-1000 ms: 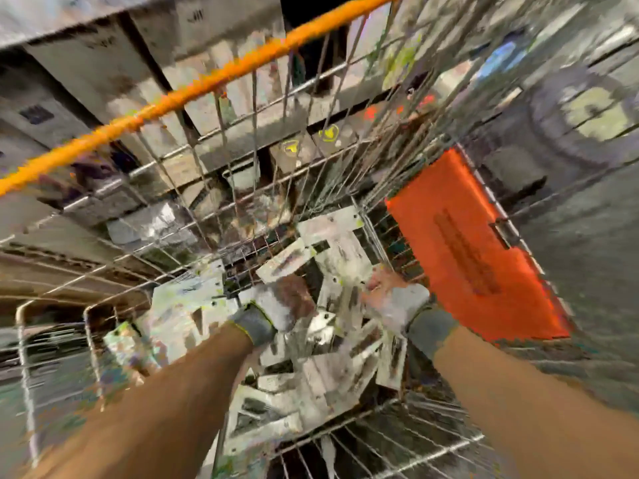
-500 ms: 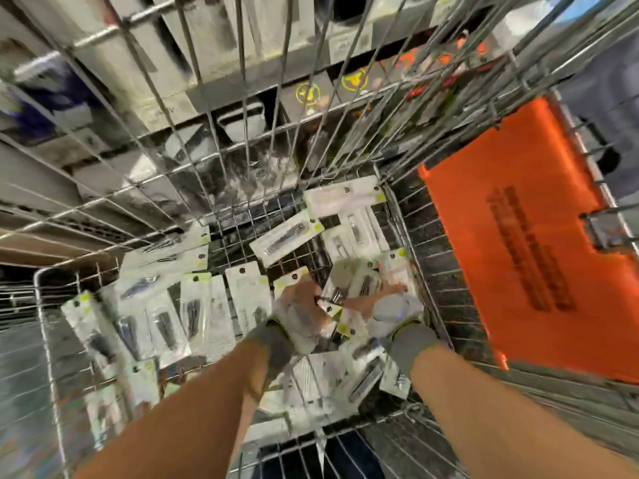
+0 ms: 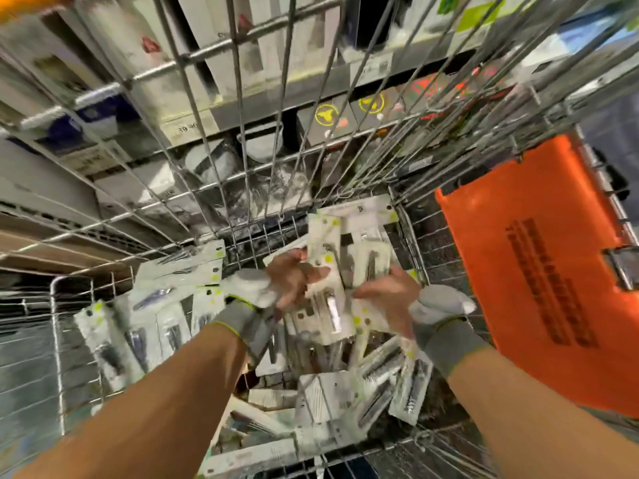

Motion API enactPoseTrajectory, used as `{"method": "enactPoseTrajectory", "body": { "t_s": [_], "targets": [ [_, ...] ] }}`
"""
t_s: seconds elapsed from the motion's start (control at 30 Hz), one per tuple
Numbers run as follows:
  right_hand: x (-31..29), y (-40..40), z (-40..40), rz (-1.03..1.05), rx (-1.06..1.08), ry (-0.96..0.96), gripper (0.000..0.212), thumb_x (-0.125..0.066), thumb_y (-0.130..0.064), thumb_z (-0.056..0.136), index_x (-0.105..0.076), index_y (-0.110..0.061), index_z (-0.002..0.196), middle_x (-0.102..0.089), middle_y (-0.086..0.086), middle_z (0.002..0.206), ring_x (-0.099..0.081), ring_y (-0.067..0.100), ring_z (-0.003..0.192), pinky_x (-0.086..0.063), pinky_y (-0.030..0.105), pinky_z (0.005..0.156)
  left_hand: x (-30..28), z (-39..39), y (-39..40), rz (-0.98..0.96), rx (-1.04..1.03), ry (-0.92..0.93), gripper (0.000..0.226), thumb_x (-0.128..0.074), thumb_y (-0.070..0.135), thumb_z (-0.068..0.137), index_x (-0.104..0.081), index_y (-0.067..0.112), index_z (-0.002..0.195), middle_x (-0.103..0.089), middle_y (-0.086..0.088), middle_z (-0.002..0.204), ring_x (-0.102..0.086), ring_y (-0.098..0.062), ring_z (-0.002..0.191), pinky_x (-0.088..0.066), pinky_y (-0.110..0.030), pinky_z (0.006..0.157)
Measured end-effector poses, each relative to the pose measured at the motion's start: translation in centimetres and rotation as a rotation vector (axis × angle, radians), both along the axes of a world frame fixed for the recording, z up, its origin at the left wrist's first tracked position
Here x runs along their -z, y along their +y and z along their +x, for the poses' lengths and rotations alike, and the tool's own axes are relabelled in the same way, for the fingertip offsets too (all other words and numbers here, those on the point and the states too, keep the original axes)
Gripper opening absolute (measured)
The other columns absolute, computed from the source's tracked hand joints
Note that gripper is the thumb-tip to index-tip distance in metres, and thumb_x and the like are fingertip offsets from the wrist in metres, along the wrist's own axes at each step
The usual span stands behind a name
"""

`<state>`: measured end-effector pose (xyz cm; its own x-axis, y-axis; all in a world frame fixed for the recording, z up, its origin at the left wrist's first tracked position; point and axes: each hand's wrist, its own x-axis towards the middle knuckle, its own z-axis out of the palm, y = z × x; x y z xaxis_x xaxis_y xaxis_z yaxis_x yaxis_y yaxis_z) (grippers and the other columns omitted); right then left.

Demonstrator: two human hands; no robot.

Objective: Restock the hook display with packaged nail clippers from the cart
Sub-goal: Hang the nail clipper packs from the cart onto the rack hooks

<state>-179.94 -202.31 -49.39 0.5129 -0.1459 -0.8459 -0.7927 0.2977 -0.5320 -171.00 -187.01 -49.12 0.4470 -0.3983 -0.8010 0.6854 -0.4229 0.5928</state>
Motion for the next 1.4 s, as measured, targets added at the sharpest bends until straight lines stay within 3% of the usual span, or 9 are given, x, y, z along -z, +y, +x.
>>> {"method": "enactPoseTrajectory", "body": {
  "t_s": [0.07,0.13,0.3,0.43,0.6,0.73,0.9,1.23,1.4],
  "targets": [
    [-0.3,0.4,0.7,0.142,0.076,-0.07,0.039,-0.061,0.009,0.078,-0.06,-0.014,0.109,-0.061,0.023,0.114,-0.063,0.031,0.102,-0.053,0.037,0.084,0.0,-0.1,-0.7,-0.027,-0.114,0.064,0.023,-0.06,-0.003,0.087,-0.049,0.014,0.098,-0.065,0.0,0.065,-0.058,-0.01,0.048,-0.044,-0.019,0.044],
    [-0.2,0.8,1.4,0.336,0.175,-0.146,0.038,-0.043,0.02,0.083,-0.07,-0.007,0.077,-0.07,0.017,0.077,-0.07,0.02,0.071,-0.055,0.026,0.065,0.4,-0.3,-1.3,0.012,-0.161,0.025,0.022,-0.064,0.0,0.085,-0.05,0.014,0.093,-0.062,-0.003,0.069,-0.052,-0.009,0.04,-0.039,-0.014,0.038],
    [-0.4,1.2,1.8,0.53,0.105,-0.269,0.058,-0.028,0.018,0.088,-0.073,-0.006,0.059,-0.068,0.008,0.06,-0.067,0.015,0.058,-0.056,0.026,0.065,1.7,-0.1,-1.9,0.061,-0.087,-0.055,0.022,-0.076,0.026,0.078,-0.059,0.014,0.085,-0.057,-0.013,0.088,-0.054,-0.022,0.083,-0.051,-0.041,0.083],
    [0.8,0.5,2.0,0.563,0.076,-0.175,0.034,-0.049,0.001,0.089,-0.059,0.008,0.12,-0.055,0.027,0.127,-0.054,0.039,0.118,-0.039,0.047,0.106,0.8,0.7,-2.5,0.138,0.073,-0.121,0.044,-0.063,0.044,0.086,-0.066,0.004,0.106,-0.066,-0.008,0.109,-0.06,-0.025,0.108,-0.044,-0.024,0.093],
    [1.3,0.1,1.7,0.601,0.289,-0.09,0.027,-0.051,-0.004,0.085,-0.074,-0.007,0.07,-0.071,0.01,0.085,-0.068,0.023,0.077,-0.058,0.031,0.075,0.5,2.9,-2.8,0.139,-0.066,-0.144,0.037,-0.047,0.036,0.097,-0.059,0.005,0.079,-0.063,0.001,0.054,-0.057,-0.002,0.043,-0.046,-0.014,0.044],
    [1.4,-0.2,1.6,0.547,0.396,-0.015,0.024,-0.06,-0.003,0.072,-0.067,-0.011,0.05,-0.065,0.005,0.069,-0.064,0.019,0.067,-0.056,0.028,0.065,2.5,3.8,-1.5,0.646,0.565,-0.621,0.047,-0.063,0.041,0.086,-0.051,0.014,0.123,-0.049,-0.01,0.126,-0.049,-0.031,0.117,-0.045,-0.036,0.094],
    [1.7,-0.1,1.7,0.506,0.424,0.021,0.039,-0.056,-0.002,0.085,-0.066,-0.014,0.048,-0.06,0.002,0.067,-0.063,0.017,0.06,-0.053,0.027,0.06,4.4,2.8,-1.5,0.733,0.76,-0.791,0.062,-0.054,0.048,0.088,-0.034,0.011,0.133,-0.039,-0.011,0.134,-0.033,-0.034,0.126,-0.038,-0.045,0.099],
    [1.5,0.7,1.9,0.557,0.576,-0.05,0.009,-0.062,-0.002,0.065,-0.065,-0.01,0.061,-0.062,0.009,0.067,-0.063,0.022,0.056,-0.056,0.028,0.057,2.2,3.0,-2.2,0.689,0.607,-0.603,0.064,-0.064,0.037,0.085,-0.033,0.009,0.134,-0.056,-0.013,0.121,-0.053,-0.036,0.113,-0.043,-0.038,0.09],
    [1.4,1.0,2.3,0.596,0.621,-0.14,0.015,-0.078,-0.003,0.05,-0.068,-0.009,0.061,-0.07,0.013,0.074,-0.069,0.028,0.066,-0.056,0.034,0.07,2.2,2.6,-1.4,0.311,0.195,-0.28,0.037,-0.075,0.004,0.073,-0.049,0.018,0.094,-0.057,-0.007,0.087,-0.057,-0.024,0.083,-0.05,-0.033,0.076]
  ]
}}
